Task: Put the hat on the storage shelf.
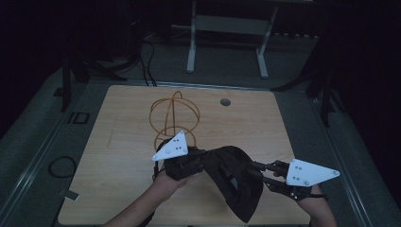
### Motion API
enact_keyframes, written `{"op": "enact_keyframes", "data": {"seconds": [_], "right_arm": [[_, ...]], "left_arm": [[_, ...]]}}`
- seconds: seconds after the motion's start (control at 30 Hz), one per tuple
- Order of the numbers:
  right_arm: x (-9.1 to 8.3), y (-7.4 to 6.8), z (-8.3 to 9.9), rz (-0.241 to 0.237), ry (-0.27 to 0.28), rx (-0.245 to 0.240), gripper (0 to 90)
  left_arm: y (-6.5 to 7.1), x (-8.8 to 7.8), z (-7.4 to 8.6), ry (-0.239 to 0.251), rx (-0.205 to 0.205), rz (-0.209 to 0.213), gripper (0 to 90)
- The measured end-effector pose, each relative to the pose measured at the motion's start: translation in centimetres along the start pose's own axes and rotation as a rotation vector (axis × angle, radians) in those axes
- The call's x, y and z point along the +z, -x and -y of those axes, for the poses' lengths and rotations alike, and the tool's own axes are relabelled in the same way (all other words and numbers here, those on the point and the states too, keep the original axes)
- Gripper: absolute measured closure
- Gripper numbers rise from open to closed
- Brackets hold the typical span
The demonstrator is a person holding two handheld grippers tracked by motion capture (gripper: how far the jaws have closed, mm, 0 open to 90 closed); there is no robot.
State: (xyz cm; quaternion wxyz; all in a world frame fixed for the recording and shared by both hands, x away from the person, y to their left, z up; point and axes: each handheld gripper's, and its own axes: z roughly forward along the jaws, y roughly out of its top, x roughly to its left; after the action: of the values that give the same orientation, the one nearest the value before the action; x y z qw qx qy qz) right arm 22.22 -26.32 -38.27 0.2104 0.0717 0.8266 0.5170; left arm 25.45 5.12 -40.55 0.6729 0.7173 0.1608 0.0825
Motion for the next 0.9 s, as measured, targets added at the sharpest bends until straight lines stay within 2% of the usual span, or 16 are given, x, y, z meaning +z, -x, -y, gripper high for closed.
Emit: {"op": "enact_keyframes", "data": {"seconds": [0.13, 0.27, 0.3, 0.43, 0.53, 0.57, 0.7, 0.77, 0.9], "right_arm": [[-0.1, 0.3, 0.2, 0.007, 0.02, 0.035, 88.2], [-0.4, 0.5, 0.2, -0.001, 0.056, 0.063, 88.4], [-0.5, 0.5, 0.2, -0.004, 0.061, 0.069, 88.4], [-0.5, 0.8, 0.3, -0.004, 0.061, 0.103, 88.4], [-0.7, 0.9, 0.2, -0.001, 0.06, 0.101, 88.4], [-0.8, 0.8, 0.2, 0.003, 0.061, 0.1, 88.4], [-1.2, 1.2, 0.1, 0.048, 0.071, 0.115, 88.4], [-1.4, 1.4, 0.0, 0.075, 0.079, 0.131, 88.4], [-1.6, 1.8, 0.0, 0.126, 0.085, 0.145, 88.5]], "left_arm": [[-0.1, 0.0, 0.0, -0.007, 0.005, -0.018, 87.9], [0.1, 0.1, 0.0, -0.035, 0.039, -0.063, 87.6], [0.1, 0.2, 0.0, -0.043, 0.041, -0.064, 87.6], [0.2, 0.2, 0.0, -0.056, 0.044, -0.088, 85.9], [0.2, 0.1, -0.1, -0.069, 0.049, -0.116, 70.7], [0.2, -0.1, -0.1, -0.071, 0.06, -0.146, 67.1], [0.3, -0.6, -0.2, -0.082, 0.074, -0.178, 57.9], [0.4, -0.9, -0.2, -0.089, 0.086, -0.205, 55.9], [0.2, -1.6, -0.1, -0.101, 0.084, -0.22, 54.1]]}}
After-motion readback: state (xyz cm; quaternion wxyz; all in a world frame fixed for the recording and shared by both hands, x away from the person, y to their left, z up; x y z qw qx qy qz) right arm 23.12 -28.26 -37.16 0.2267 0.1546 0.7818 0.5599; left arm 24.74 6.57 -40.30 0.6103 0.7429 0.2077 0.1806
